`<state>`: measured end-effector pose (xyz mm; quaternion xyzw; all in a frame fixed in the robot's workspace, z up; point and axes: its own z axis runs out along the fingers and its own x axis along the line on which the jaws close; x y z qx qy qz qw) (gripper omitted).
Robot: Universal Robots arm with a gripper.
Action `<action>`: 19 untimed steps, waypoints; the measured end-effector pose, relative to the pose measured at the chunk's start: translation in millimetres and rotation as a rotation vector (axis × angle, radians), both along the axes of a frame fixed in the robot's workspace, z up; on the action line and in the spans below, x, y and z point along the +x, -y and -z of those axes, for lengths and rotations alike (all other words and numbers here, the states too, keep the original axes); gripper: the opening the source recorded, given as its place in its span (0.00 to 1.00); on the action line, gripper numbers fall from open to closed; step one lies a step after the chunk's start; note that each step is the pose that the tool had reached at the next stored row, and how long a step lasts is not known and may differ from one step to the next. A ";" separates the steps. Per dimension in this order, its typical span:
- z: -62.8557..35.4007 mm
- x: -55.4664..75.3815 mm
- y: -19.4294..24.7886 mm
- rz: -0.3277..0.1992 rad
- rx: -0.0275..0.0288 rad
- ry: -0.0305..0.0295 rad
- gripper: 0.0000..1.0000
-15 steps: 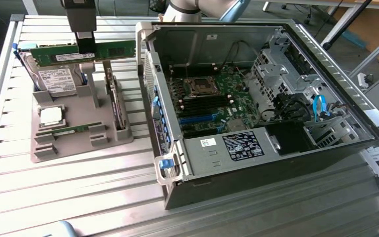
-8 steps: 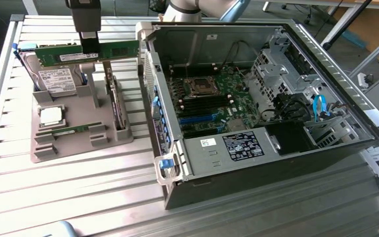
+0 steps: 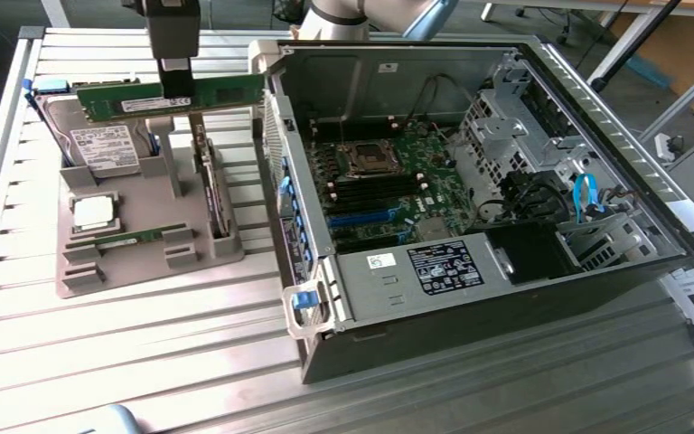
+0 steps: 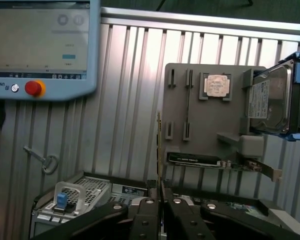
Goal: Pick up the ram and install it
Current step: 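Pick up the ram and move it above insertion slot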
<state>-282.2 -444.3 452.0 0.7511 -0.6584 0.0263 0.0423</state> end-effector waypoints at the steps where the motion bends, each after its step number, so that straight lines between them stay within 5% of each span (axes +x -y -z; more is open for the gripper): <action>1: 0.0 0.9 0.0 0.000 -0.0003 -0.0001 0.13; 19: 0.0 17.8 0.0 0.000 -0.0059 0.0000 0.13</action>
